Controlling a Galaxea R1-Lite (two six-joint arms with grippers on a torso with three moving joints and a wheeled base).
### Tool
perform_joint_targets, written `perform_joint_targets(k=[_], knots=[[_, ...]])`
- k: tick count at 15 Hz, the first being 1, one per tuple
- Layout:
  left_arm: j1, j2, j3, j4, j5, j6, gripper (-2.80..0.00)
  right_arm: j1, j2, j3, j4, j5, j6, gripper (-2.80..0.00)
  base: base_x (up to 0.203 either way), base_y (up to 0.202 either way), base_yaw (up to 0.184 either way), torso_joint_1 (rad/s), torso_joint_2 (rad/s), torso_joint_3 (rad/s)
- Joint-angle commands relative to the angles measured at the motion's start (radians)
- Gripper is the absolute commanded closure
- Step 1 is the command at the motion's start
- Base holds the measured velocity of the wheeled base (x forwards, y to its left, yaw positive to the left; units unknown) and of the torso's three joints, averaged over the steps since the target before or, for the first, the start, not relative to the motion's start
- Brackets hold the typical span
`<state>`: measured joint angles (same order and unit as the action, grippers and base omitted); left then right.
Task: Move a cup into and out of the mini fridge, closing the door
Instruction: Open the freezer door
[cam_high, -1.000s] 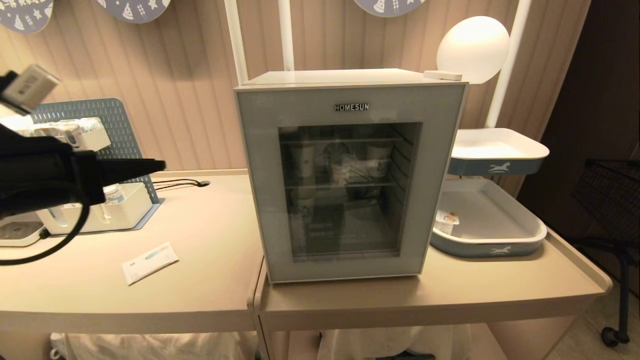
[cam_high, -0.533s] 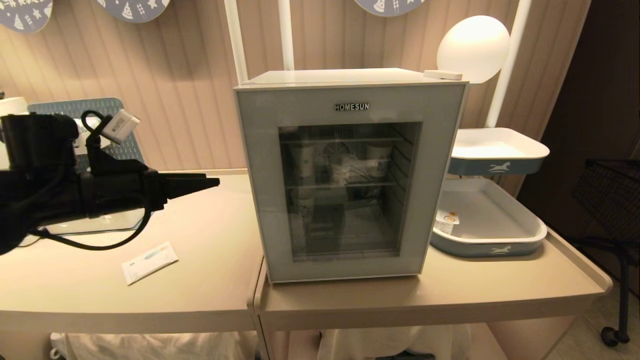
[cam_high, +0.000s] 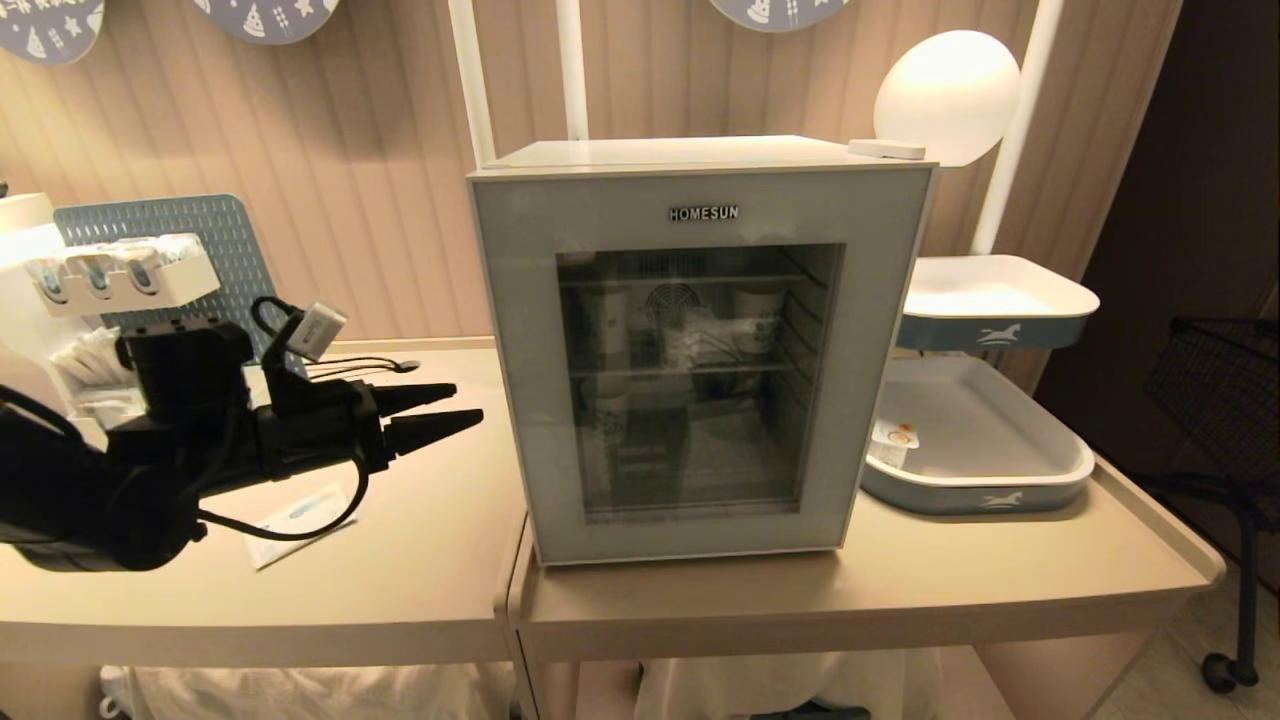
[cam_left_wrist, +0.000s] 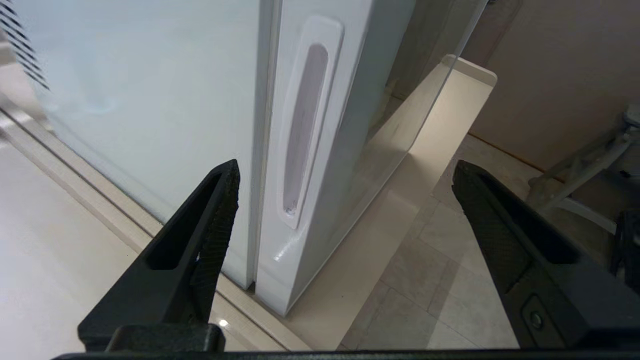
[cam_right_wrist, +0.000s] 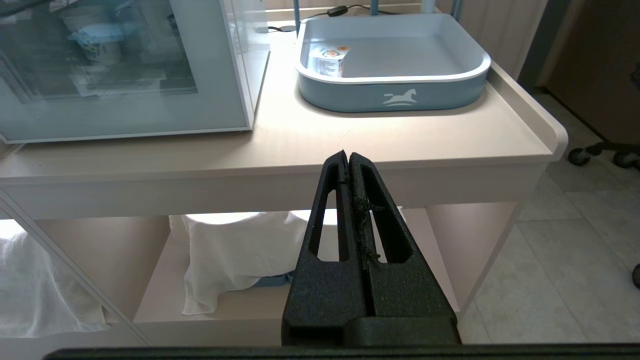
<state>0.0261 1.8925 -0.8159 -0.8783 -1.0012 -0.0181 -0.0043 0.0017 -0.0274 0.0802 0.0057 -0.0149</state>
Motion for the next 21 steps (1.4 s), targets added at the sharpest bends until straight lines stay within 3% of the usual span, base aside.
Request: perform_joint_targets(k=[1,6,21], knots=[[-0.022,0.046,-0.022,-0.007,-0.005,-0.003,-2.80,0.000,0.001,0.000,0.000,0.000,0.000,0.00,0.000,0.000,0.000,0.000,0.00,0.000],[-0.075,0.100,-0.066,-0.010,-0.004,0.004,-2.80,0.000,0.001,0.000,0.000,0.000,0.000,0.00,0.000,0.000,0.000,0.000,0.00,0.000],[-0.140,0.106,-0.109,0.001,0.001,-0.005,-2.80,0.000,0.003,0.000,0.000,0.000,0.001,0.00,0.000,0.000,0.000,0.000,0.00,0.000]])
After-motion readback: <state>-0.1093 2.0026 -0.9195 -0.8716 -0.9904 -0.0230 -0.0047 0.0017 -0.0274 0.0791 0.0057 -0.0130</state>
